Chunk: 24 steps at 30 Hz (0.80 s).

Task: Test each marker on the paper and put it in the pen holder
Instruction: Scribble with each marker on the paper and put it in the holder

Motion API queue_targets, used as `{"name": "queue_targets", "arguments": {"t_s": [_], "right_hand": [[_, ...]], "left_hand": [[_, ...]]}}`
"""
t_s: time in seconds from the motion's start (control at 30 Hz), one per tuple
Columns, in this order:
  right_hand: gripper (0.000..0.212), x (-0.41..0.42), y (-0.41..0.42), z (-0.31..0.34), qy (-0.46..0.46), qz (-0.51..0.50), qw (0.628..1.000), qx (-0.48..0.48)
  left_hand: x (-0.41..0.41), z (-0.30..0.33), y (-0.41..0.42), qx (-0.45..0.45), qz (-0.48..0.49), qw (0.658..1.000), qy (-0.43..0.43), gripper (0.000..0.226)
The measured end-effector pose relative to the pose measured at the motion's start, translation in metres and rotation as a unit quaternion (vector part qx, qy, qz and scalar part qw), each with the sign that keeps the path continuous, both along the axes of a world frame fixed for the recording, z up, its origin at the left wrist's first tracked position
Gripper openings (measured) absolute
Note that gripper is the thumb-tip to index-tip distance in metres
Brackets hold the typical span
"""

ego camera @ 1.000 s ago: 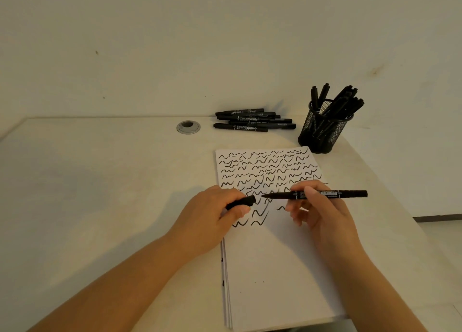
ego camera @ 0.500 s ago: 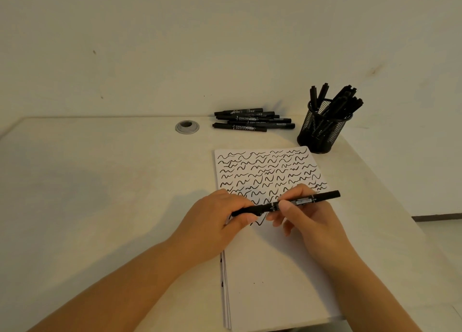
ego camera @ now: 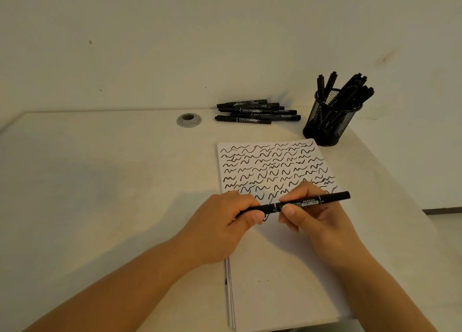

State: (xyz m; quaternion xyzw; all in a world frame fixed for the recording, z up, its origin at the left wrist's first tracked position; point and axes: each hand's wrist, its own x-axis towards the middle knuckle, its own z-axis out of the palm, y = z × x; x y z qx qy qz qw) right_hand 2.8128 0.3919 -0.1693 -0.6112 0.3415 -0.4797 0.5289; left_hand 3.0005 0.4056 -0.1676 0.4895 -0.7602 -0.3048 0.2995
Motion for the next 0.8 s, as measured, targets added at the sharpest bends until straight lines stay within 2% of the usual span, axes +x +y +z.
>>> {"name": "queue_targets", "arguments": {"t_s": [0.13,0.27,0.37,0.43,0.5,0.57,0.67,0.73,0.8], "right_hand": [[0.005,-0.001,0.001,-0.001,0.015,0.014,1.000,-0.003],[0.006,0.001,0.000,0.001,0.013,0.004,1.000,-0.004],[0.010,0.006,-0.001,0.002,0.019,-0.023,1.000,0.000],[0.016,0.008,-0.001,0.003,0.076,-0.082,0.994,-0.010],[0.028,0.007,0.000,0.001,0.154,-0.171,0.972,-0.039],[0.037,0.005,0.001,0.000,0.191,-0.222,0.952,-0.089],[0.028,0.006,0.005,0.000,0.234,-0.254,0.912,-0.223],[0.017,0.012,0.008,0.003,0.291,-0.247,0.866,-0.323],[0.017,0.017,0.009,0.008,0.367,-0.228,0.816,-0.385]], "left_hand": [[0.002,0.000,-0.001,0.046,-0.020,0.998,0.027,0.018],[0.003,-0.001,-0.002,0.049,-0.021,0.997,0.049,0.018],[0.002,-0.002,-0.005,0.031,0.000,0.998,0.056,0.018],[0.001,-0.002,-0.006,0.011,0.016,0.998,0.055,0.023],[0.000,-0.002,-0.006,-0.006,0.039,0.998,0.058,0.023],[0.001,-0.001,-0.006,-0.021,0.068,0.996,0.056,0.024],[0.008,-0.001,-0.004,-0.037,0.103,0.993,0.037,0.025],[0.010,0.000,-0.001,-0.047,0.106,0.993,-0.003,0.018],[0.011,0.002,0.001,-0.059,0.096,0.993,-0.037,0.019]]}}
